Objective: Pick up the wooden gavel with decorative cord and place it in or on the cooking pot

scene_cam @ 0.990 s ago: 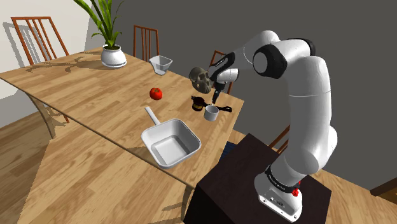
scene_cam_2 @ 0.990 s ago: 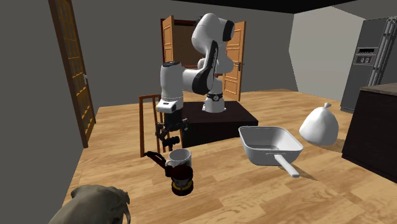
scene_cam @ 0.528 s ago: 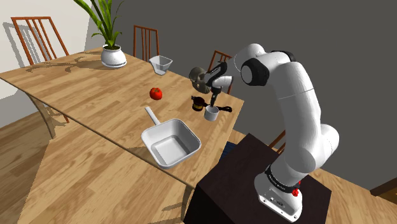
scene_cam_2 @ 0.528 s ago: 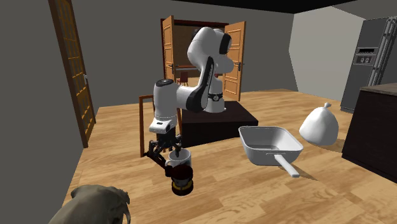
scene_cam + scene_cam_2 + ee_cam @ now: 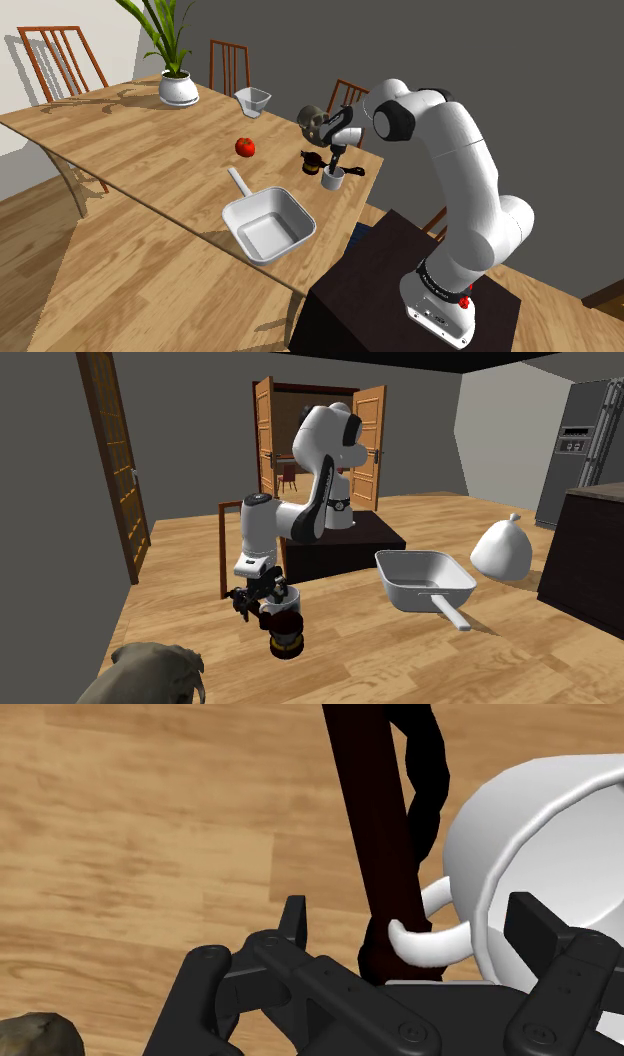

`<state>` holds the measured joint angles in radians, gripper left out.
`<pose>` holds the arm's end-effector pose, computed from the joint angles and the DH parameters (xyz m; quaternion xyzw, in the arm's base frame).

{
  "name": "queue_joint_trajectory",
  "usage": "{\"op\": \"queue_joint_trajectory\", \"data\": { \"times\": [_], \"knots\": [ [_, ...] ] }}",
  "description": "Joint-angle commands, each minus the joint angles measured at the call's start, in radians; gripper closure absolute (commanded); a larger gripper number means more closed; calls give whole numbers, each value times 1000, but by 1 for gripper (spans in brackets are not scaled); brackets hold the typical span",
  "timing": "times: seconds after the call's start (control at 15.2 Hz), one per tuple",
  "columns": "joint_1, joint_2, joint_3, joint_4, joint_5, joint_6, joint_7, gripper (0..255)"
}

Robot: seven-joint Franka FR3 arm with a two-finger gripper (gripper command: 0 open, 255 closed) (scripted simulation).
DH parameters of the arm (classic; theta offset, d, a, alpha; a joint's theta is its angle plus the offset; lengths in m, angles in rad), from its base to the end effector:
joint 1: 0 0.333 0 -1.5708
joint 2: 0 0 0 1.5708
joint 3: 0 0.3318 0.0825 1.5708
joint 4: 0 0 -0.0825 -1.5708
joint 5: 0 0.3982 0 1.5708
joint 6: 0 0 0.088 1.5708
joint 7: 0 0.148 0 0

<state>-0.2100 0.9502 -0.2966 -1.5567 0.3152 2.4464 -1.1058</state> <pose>0.6324 -0.3207 0.0559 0.9721 0.2335 -0.0175 0.0122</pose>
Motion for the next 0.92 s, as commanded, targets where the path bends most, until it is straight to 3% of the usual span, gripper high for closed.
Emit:
{"op": "queue_joint_trajectory", "data": {
  "times": [0.0,0.33,0.4,0.86],
  "knots": [
    [0,3,1,0,1,3,0,0],
    [0,3,1,0,1,3,0,0],
    [0,3,1,0,1,3,0,255],
    [0,2,1,-1,1,3,-1,255]
  ]
}}
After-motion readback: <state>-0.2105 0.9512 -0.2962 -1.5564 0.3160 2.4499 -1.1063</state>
